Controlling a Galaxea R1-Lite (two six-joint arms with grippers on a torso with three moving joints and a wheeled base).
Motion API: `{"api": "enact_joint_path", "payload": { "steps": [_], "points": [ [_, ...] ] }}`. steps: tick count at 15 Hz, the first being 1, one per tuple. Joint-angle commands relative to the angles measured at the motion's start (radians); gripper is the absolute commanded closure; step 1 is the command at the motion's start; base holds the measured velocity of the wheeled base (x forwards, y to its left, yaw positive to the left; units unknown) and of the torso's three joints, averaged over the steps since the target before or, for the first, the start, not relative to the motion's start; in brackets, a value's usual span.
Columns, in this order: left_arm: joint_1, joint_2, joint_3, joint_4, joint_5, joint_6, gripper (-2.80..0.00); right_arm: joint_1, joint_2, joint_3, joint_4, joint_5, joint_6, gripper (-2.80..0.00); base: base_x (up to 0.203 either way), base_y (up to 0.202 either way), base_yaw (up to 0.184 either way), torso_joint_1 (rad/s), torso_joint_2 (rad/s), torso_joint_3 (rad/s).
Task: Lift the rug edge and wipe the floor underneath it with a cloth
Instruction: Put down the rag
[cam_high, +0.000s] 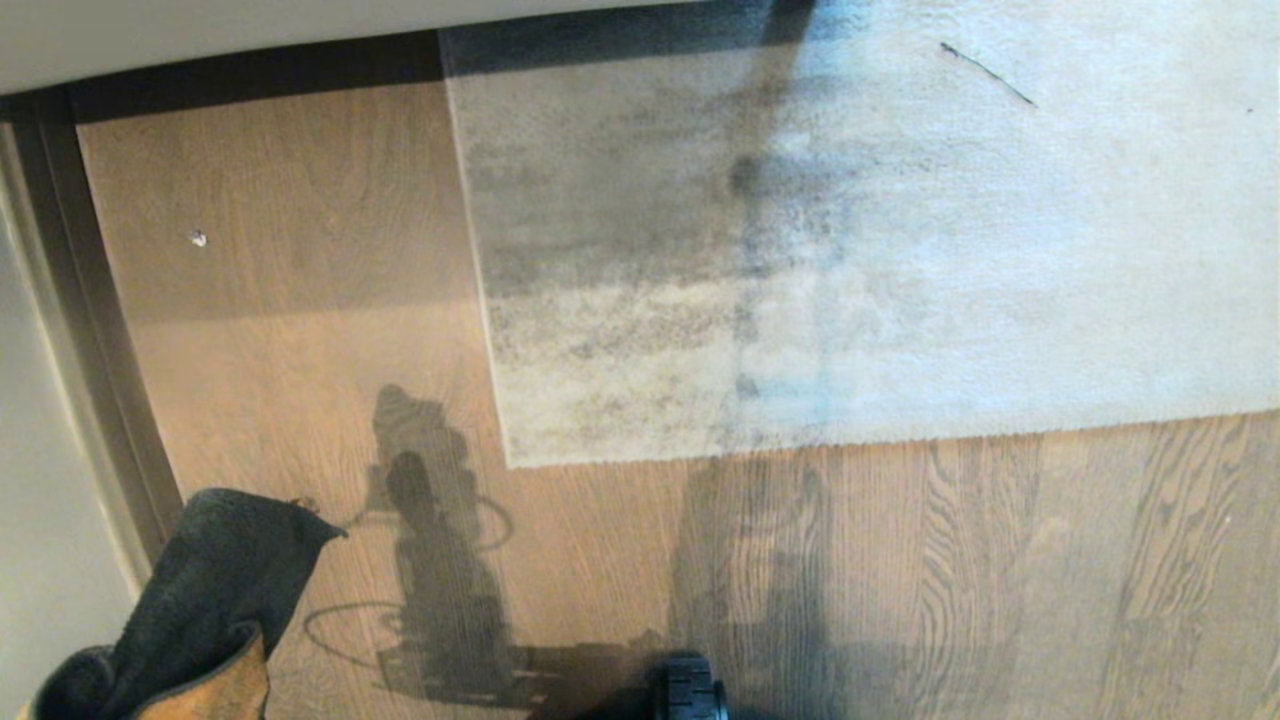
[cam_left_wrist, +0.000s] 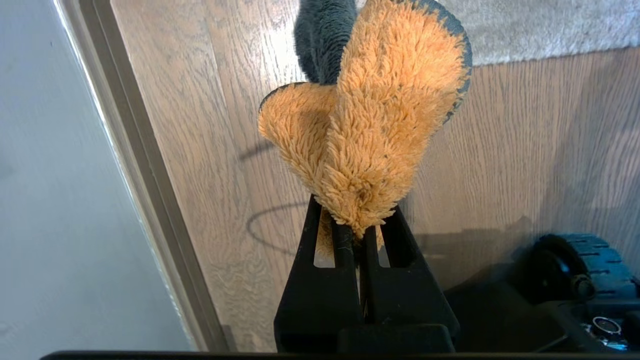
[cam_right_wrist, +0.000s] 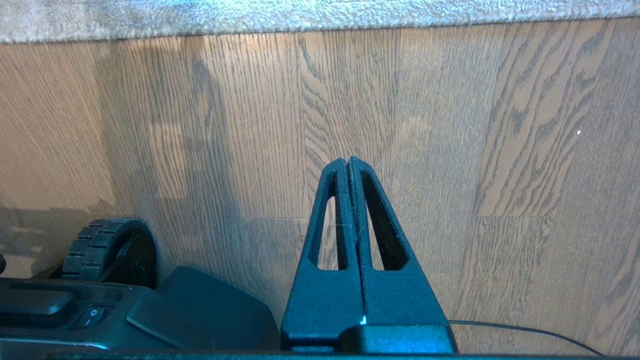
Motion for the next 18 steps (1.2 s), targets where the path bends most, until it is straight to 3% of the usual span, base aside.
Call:
{"api": "enact_joint_path", "payload": {
  "steps": [1, 5, 18],
  "points": [
    [0.0, 0.0, 0.0, 0.0, 0.001, 0.001, 0.0, 0.0, 0.003, 0.0, 0.0, 0.002, 0.0, 0.0, 0.0, 0.0, 0.0, 0.0, 0.0, 0.0],
    [0.0, 0.0, 0.0, 0.0, 0.002, 0.0, 0.0, 0.0, 0.003, 0.0, 0.0, 0.0, 0.0, 0.0, 0.0, 0.0, 0.0, 0.0, 0.0, 0.054],
    [0.0, 0.0, 0.0, 0.0, 0.007, -0.02, 0.0, 0.0, 0.003, 0.0, 0.0, 0.0, 0.0, 0.0, 0.0, 0.0, 0.0, 0.004, 0.0, 0.195]
  ]
}}
